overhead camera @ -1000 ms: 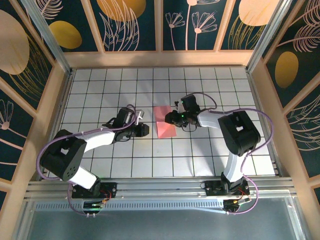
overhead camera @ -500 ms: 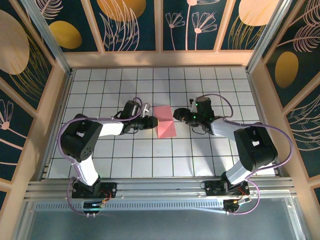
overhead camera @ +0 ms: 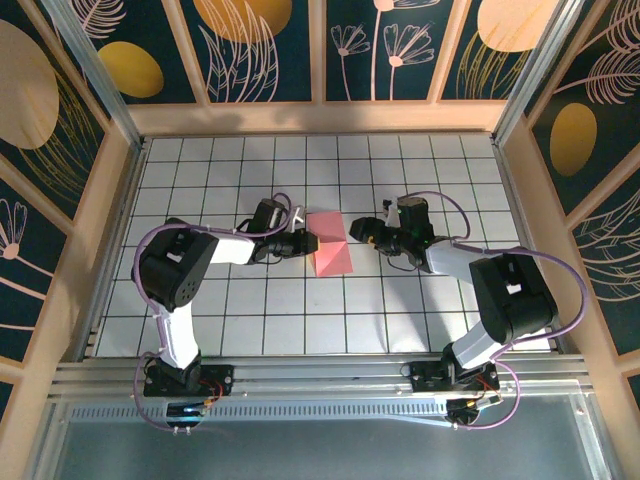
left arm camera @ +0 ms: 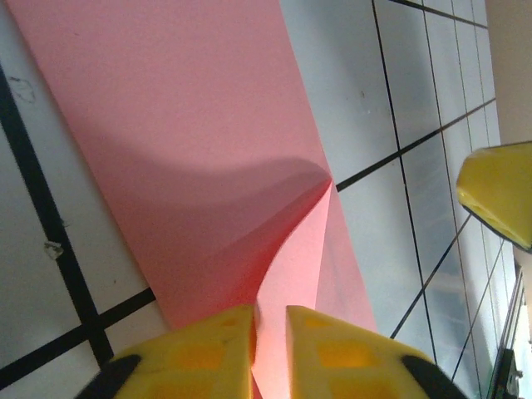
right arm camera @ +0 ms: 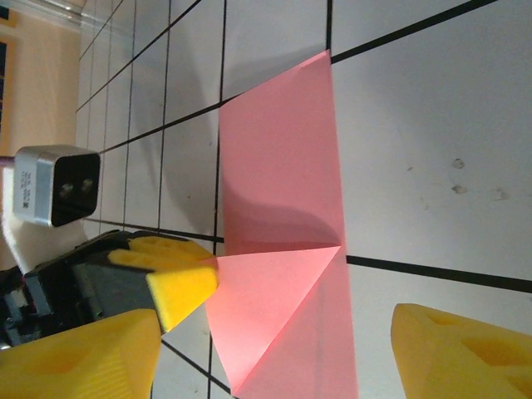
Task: Fold a paper plane with a square sheet of paper (fold left side to right side)
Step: Turn over the paper at the center of the table.
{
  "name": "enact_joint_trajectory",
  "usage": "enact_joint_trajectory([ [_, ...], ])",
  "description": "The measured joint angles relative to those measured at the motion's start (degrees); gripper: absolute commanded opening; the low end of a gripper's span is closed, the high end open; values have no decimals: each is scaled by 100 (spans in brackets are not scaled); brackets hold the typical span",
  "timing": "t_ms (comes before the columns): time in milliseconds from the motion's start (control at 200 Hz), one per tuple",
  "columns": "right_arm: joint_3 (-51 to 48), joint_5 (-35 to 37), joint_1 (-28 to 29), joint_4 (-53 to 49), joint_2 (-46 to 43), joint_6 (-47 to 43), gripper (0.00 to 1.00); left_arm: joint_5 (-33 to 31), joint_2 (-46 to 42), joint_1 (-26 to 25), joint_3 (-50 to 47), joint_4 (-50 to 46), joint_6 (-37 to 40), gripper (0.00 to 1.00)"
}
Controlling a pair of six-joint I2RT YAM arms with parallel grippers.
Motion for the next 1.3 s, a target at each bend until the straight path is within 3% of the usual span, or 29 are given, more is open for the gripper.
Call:
enact_joint_trajectory([
  [105, 0, -181, 2, 4, 7, 0, 67, -15, -4, 0, -26, 122, -59, 2],
  [465, 4, -750, 275, 240, 450, 46, 62, -39, -761, 0, -901, 1080, -546, 1],
  [976, 168, -1069, 595, 1919, 1360, 621, 62, -129, -1056, 0, -1228, 1650, -986, 1],
  [1301, 341, -1062, 614, 2695, 1773, 802, 55, -216, -1056, 0, -1279, 1670, -1016, 1],
])
